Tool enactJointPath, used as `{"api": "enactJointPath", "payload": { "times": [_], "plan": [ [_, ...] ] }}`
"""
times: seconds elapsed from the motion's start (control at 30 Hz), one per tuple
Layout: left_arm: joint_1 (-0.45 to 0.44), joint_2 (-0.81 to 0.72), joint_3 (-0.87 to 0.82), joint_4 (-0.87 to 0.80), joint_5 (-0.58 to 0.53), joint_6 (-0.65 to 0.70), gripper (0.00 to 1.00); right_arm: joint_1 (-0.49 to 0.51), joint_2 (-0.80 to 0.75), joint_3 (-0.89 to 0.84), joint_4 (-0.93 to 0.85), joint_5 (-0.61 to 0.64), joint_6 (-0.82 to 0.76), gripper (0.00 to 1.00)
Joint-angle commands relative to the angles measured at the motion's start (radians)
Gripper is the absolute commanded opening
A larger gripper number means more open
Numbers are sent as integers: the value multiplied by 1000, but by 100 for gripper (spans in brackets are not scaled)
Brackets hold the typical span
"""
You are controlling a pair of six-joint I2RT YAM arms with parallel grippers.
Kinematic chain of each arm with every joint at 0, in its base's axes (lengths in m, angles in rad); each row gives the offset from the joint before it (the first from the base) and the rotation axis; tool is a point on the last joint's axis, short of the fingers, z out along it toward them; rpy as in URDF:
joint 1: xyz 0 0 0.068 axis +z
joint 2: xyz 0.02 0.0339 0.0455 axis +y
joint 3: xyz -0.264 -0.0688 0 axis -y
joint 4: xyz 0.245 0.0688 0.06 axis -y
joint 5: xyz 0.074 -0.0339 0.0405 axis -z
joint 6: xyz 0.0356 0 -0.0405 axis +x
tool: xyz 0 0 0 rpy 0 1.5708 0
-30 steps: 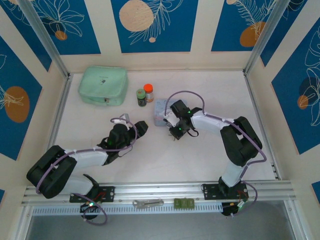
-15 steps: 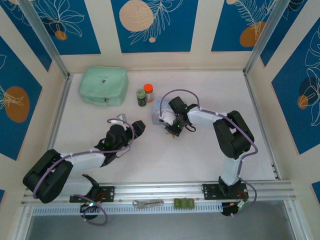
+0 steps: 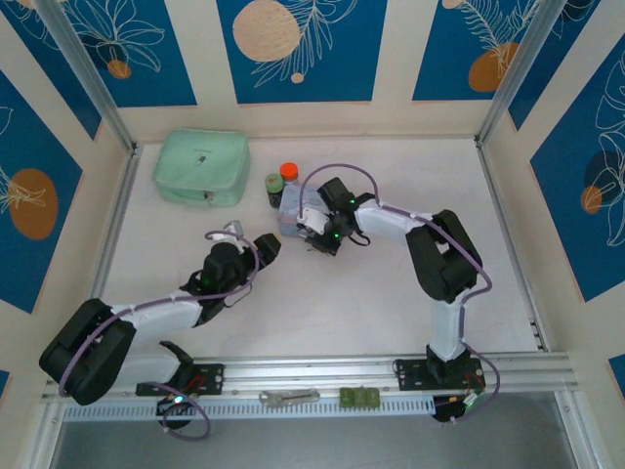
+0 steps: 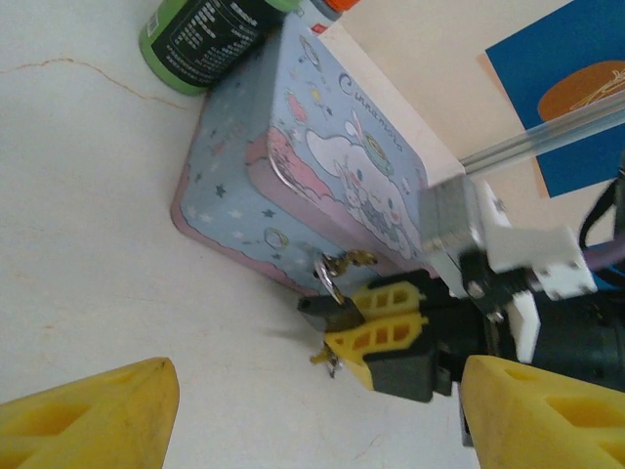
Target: Unlock a padlock with a key
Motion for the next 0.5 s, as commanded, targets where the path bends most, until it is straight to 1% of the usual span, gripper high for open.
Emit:
{"api": "enactJointPath", "payload": {
  "times": [0.0,0.17,0.23,0.37,0.47],
  "plan": [
    [14,-22,-4,-14,-19,23,75,0,73,101,-123,-64,23,0],
    [15,-25,-4,-20,-13,25,75,-3,160,208,-243,-131,36,0],
    [16,-17,-5,-13,-13,26,71,-2,165,214,-252,-157,32,0],
    [14,41,10,49,-7,26,59,3,134,183,-226,-193,28,0],
    [12,133,38,142,1,23,56,4,91,139,-208,-228,38,0]
  ]
}}
